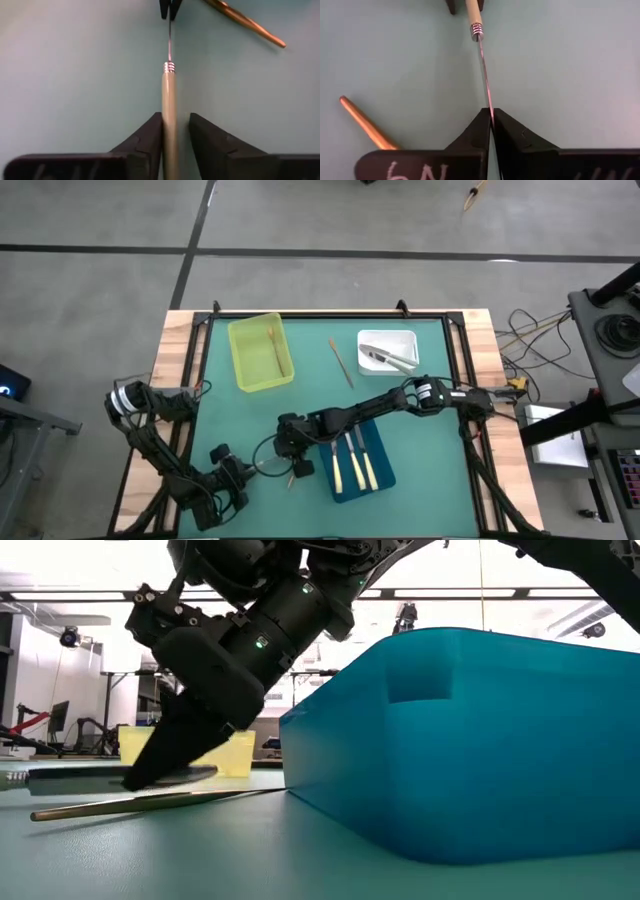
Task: Sort silverware by color (type)
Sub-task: Put the green knife into the white bin
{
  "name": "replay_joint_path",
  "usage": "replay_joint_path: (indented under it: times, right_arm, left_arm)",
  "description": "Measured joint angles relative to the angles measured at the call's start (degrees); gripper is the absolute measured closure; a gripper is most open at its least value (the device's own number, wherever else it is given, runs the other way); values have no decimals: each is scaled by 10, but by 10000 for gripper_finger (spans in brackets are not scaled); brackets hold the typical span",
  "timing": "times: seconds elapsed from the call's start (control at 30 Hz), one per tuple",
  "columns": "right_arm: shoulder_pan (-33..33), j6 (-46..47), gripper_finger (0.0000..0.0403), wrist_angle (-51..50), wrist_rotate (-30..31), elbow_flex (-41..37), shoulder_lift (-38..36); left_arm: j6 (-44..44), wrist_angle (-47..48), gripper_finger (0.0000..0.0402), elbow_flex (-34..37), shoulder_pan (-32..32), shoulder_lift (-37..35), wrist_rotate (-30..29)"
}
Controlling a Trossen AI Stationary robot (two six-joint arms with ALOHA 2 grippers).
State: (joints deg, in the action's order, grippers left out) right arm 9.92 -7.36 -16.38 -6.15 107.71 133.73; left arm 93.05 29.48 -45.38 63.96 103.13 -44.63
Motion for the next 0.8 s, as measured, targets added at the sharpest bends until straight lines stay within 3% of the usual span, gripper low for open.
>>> replay_joint_path:
  times: [0.27, 0.57, 0.8]
  right_arm:
    - [3, -36, 394, -35, 43, 28, 0]
    - [4, -98, 394, -153, 82, 103, -2]
    - [2, -105, 395, -224, 96, 156, -2]
  left_arm:
    - [6, 88, 279, -48, 0, 0, 6]
    - [8, 247, 271, -135, 1, -4, -4]
    - [68, 316, 263, -152, 0, -5, -5]
